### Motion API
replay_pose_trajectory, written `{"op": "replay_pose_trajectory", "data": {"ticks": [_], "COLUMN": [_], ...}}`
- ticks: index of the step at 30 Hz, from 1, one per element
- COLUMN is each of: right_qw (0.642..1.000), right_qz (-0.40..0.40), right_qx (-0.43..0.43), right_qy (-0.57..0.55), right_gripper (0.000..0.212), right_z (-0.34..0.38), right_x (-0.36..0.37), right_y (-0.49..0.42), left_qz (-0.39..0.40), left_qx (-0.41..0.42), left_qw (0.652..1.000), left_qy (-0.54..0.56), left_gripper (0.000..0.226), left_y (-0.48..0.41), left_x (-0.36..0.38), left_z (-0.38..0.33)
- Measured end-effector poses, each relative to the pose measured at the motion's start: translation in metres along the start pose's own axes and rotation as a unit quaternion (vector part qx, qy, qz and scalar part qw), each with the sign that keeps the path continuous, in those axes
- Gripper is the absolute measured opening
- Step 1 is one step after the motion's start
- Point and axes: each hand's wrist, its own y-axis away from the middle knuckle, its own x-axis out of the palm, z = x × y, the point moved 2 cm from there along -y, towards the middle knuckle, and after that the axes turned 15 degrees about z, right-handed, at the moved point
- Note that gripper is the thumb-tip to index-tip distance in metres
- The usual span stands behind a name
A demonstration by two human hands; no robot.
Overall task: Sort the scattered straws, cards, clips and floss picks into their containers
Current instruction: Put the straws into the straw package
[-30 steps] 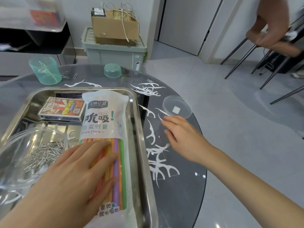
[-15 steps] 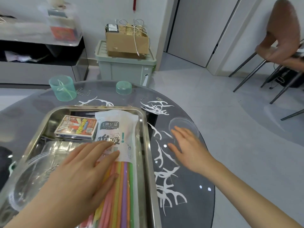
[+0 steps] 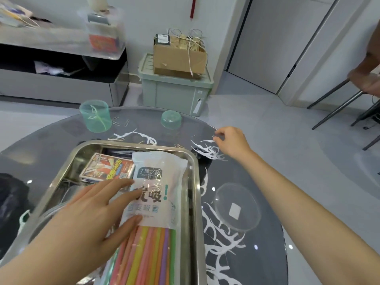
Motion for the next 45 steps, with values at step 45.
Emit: {"op": "replay_pose_trajectory", "data": {"ticks": [45], "right_qw": [0.979], "right_qz": [0.083], "right_qx": [-0.161], "right_qy": [-0.090], "right_gripper": [0.035], "right_z": [0.203], "right_x": [0.042], "right_y": [0.195], "left_qz": [0.045], "left_qx": [-0.113], "left_qw": [0.984], "left_qy": [0.128], "left_gripper": [0.034], "left_y": [0.033], "left_x": [-0.034], "left_z": [0.072]}}
